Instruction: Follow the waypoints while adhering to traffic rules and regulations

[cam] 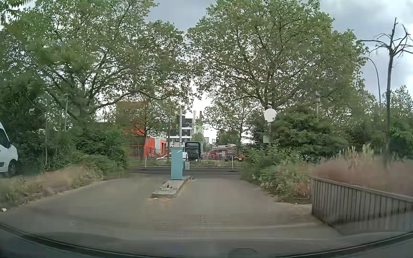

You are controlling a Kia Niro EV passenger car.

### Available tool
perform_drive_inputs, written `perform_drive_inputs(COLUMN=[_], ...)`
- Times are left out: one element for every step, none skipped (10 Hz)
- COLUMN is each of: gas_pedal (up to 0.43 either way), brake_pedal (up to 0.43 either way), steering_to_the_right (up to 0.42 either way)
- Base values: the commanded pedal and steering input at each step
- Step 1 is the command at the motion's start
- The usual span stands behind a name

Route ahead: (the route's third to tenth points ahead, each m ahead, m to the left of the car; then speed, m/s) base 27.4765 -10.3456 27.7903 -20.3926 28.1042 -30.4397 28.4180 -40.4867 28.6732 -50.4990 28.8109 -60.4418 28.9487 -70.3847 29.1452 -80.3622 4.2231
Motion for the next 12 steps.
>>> perform_drive_inputs(gas_pedal=[0.028, 0.008, 0.0, 0.0, 0.0, 0.0, 0.0, 0.0, 0.0, 0.0, 0.0, 0.0], brake_pedal=[0.037, 0.037, 0.037, 0.037, 0.037, 0.03, 0.037, 0.03, 0.037, 0.037, 0.03, 0.037], steering_to_the_right=[0.021, 0.021, 0.02, 0.019, 0.02, 0.019, 0.019, 0.017, 0.016, 0.016, 0.014, 0.01])
